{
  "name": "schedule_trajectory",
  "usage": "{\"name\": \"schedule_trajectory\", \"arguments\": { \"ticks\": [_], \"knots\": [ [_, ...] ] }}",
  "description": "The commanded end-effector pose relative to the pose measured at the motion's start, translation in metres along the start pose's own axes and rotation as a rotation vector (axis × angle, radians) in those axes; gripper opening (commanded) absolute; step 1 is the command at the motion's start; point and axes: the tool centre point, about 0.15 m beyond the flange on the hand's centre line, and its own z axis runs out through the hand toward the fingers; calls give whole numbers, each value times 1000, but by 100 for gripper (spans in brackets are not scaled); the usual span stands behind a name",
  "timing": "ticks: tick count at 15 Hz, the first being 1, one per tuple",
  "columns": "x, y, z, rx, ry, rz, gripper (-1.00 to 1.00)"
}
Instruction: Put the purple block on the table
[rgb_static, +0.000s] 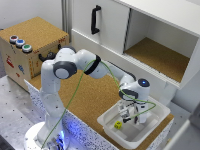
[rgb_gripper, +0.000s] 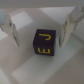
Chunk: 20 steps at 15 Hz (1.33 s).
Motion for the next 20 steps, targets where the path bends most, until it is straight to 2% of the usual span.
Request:
{"name": "schedule_trajectory", "arguments": {
  "ticks": [1, 3, 5, 7, 10, 12, 14, 19, 20],
  "knots": [
    [7, 1, 21, -52, -15, -19, -100],
    [4, 5, 22, -51, -21, -11, -100],
    [4, 3, 12, -37, 3, -14, -100],
    [11, -6, -16, 8, 64, -44, -100],
    [15, -28, -54, 34, 135, -153, -100],
    [17, -49, -77, 134, 129, -249, -100],
    [12, -77, -98, 185, 121, -351, -100],
    [-25, -144, -145, 185, 174, -563, -100],
    [-37, -160, -150, 180, 167, -619, -100]
  ]
}}
